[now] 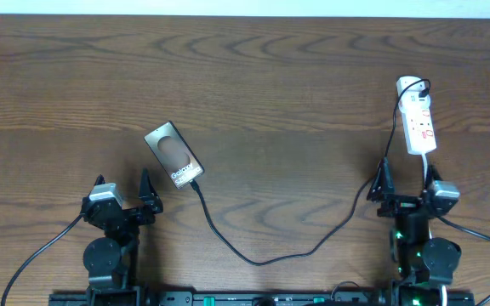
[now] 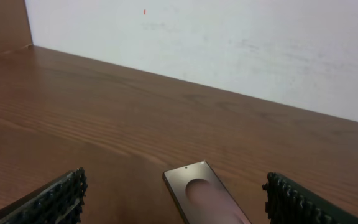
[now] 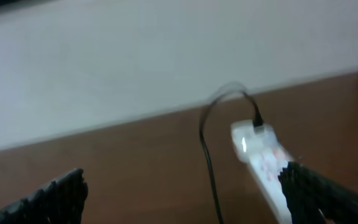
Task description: Plug charger to phone and switch on socket
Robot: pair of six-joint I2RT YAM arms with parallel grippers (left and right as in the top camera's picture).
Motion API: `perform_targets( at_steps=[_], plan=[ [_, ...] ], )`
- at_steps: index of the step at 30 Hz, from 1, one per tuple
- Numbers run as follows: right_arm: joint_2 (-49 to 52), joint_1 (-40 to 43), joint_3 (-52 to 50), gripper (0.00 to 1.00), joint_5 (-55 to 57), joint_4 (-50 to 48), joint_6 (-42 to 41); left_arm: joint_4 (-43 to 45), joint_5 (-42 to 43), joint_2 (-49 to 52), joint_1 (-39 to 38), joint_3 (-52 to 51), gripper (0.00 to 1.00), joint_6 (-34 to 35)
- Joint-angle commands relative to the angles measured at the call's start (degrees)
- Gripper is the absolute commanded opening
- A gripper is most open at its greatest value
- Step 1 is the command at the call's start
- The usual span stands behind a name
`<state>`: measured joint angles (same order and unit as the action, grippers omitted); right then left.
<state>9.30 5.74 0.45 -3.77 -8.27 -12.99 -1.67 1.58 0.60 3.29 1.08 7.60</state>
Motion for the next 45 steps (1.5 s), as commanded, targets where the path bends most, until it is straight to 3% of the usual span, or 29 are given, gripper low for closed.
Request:
perform_targets(
  at_steps=[1, 3, 10, 45],
  plan=[
    [-3.1, -0.55, -0.13, 0.99, 1.75, 5.99, 0.61, -2.54, -0.79, -0.33, 0.28, -0.85, 0.9, -0.46],
    [-5.79, -0.55, -0.13, 0.99, 1.81, 12.9, 0.66, -2.54, -0.79, -0.33, 0.28, -0.85, 0.9, -0.46],
    [-9.03, -1.14, -0.13, 0.99, 2.14, 12.63, 7.58, -2.54, -0.79, -0.33, 0.28, -0.85, 0.9, -0.46],
    [-8.96, -1.14, -0.13, 0.99, 2.14, 12.57, 7.52, -2.54, -0.79, -0.33, 0.28, -0.85, 0.9, -0.46]
  ],
)
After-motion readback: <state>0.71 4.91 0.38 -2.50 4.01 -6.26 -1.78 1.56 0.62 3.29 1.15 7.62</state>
